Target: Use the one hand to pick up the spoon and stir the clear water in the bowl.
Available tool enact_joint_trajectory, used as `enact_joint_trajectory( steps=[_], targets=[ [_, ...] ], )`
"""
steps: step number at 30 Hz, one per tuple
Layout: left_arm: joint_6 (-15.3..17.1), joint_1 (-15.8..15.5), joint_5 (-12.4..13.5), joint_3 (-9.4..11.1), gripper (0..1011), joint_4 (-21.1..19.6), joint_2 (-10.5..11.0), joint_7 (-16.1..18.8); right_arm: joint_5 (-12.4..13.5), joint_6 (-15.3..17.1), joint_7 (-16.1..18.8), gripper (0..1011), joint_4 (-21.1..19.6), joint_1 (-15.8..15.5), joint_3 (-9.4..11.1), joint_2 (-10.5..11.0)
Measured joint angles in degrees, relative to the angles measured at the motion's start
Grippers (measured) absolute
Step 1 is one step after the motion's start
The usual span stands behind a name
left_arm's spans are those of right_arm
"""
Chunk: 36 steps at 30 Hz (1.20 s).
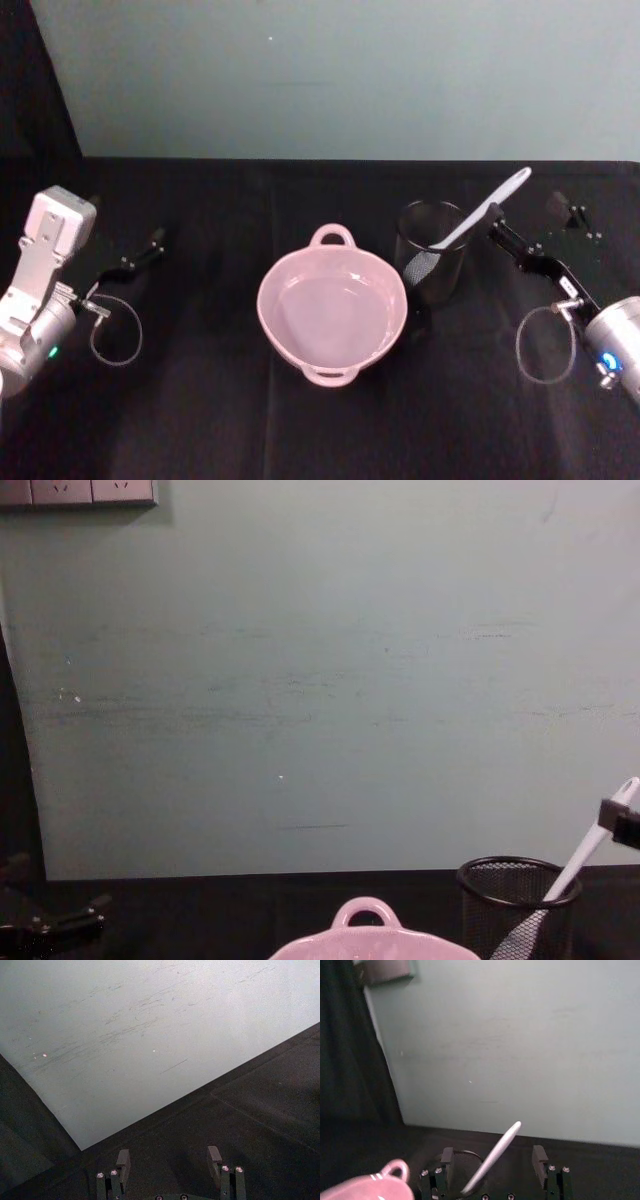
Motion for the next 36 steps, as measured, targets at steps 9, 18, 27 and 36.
enact_joint_trajectory(
  steps=[9, 18, 27, 36],
  targets=[
    [0.0, 0.0, 0.0, 0.0, 1011, 0.0, 0.0, 0.0, 11.85, 7.86, -1.49, 1003, -0.59, 1.29, 3.77, -7.6],
    [0.0, 0.0, 0.0, 0.0, 1011, 0.0, 0.0, 0.0, 17.09, 13.58, -3.27, 1003, 1.15, 3.13, 5.93, -11.94],
    [0.0, 0.0, 0.0, 0.0, 1011, 0.0, 0.0, 0.0, 17.18, 15.75, -3.38, 1003, 3.65, 5.49, 5.87, -13.16],
    [0.0, 0.0, 0.0, 0.0, 1011, 0.0, 0.0, 0.0, 15.58, 16.8, -3.65, 1002, 5.04, 7.25, 5.24, -13.79]
  ],
)
